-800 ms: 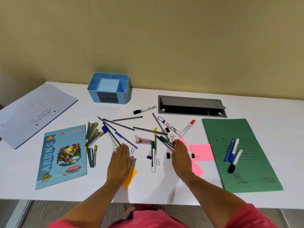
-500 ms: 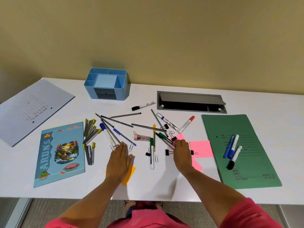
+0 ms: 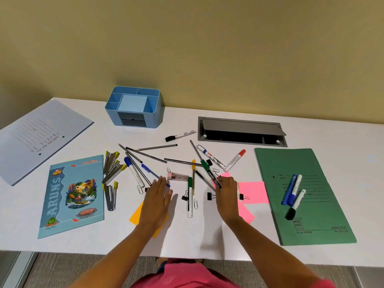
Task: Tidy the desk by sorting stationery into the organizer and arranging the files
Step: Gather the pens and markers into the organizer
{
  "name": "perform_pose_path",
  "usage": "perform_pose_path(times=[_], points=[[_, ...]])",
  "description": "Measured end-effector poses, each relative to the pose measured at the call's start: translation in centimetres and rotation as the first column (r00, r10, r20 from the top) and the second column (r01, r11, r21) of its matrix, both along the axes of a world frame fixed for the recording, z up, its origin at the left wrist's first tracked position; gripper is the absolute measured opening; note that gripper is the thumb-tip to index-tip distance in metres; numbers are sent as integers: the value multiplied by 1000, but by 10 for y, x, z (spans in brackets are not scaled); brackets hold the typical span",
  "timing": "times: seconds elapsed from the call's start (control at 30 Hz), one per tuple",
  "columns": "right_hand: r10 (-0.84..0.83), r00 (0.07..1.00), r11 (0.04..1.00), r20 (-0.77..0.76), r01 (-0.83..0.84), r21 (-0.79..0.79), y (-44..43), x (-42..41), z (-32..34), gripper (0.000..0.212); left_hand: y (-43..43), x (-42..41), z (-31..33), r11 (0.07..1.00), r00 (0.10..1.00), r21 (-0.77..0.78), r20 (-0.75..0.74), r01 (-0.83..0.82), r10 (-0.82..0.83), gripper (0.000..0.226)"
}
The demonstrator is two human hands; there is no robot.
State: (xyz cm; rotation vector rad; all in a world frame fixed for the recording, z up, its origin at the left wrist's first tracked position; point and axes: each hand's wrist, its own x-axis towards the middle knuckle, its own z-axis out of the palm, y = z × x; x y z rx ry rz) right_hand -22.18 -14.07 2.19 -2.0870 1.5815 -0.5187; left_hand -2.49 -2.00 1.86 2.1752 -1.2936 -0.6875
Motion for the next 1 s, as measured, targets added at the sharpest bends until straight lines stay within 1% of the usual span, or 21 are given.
perform_pose_path(times=[0.07,0.13,0.3,0.4,0.5,0.63,0.73,0.83,1.0], points=[[15,997,999,81,-12,-44,5,8,2,22,-9,-10,16,997,983,-57,-176,-53,42,62],[52,987,999,150,-51,-13,10,18,9,20,-20,-17,30,988,960,-102,-267,-112,82,48],[176,954,984,242,-167,-57,17,43,26,18,-45,-27,64,949,897,-175,-406,-263,174,28],[224,935,975,275,-218,-51,20,57,37,17,-53,-23,77,922,885,-243,-431,-301,175,17],[225,915,972,334,-235,-11,22,69,45,20,-56,-14,83,900,861,-279,-479,-336,172,14],[248,901,968,357,-249,-43,23,83,50,22,-55,-1,89,892,862,-302,-481,-336,161,12],[253,886,966,388,-251,-58,26,94,55,22,-52,11,93,897,879,-320,-456,-305,136,16],[244,892,970,381,-227,-91,26,108,60,19,-50,23,96,897,885,-337,-452,-286,112,20],[219,888,976,405,-194,-101,18,132,68,18,-51,46,96,896,903,-386,-428,-218,35,21]])
